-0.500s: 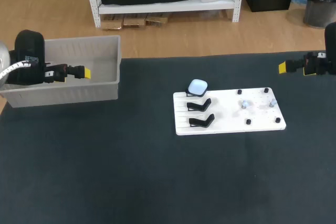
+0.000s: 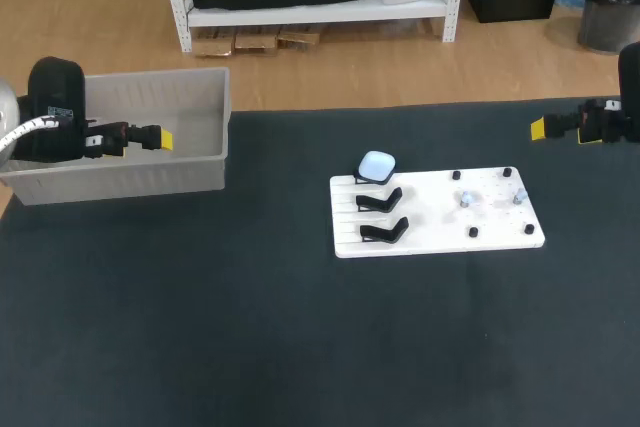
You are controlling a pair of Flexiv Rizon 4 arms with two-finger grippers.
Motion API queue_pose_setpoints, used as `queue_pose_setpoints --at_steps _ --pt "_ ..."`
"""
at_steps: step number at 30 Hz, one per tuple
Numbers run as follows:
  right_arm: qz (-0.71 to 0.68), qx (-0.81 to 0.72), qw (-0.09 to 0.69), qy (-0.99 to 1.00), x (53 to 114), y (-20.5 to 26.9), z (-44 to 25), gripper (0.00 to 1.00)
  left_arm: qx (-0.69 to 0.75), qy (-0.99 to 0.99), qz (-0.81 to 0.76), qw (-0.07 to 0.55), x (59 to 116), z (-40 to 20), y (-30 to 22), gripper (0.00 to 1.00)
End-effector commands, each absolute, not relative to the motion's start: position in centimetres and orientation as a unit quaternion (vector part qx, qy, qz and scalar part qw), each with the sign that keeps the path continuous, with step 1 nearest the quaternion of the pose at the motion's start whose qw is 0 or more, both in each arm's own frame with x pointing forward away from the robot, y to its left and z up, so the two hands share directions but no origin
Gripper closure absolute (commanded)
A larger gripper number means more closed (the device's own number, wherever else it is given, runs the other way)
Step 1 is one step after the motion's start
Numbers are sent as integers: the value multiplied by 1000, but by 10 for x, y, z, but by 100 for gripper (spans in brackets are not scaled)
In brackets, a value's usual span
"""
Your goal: Pick up each earbud case from the left stands, insert the matching earbuds, close the lid, and place the case in the box.
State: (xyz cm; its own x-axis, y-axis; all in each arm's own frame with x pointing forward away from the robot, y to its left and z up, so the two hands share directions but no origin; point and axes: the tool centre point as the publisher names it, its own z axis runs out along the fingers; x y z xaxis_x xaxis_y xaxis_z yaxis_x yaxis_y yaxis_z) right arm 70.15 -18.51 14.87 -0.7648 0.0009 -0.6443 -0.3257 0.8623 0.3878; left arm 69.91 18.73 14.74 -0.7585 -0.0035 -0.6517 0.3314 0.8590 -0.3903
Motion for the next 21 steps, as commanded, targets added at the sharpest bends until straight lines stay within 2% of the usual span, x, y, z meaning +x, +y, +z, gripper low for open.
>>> queue_pose_setpoints --at_steps 1,9,21 --pt "246 -89 331 907 702 -185 148 0 89 907 -244 331 699 150 185 0" --pt "246 -89 331 907 702 -185 148 0 124 903 -247 328 703 152 171 0" --pt "246 -89 331 907 702 -185 148 0 299 852 -241 355 723 171 122 0"
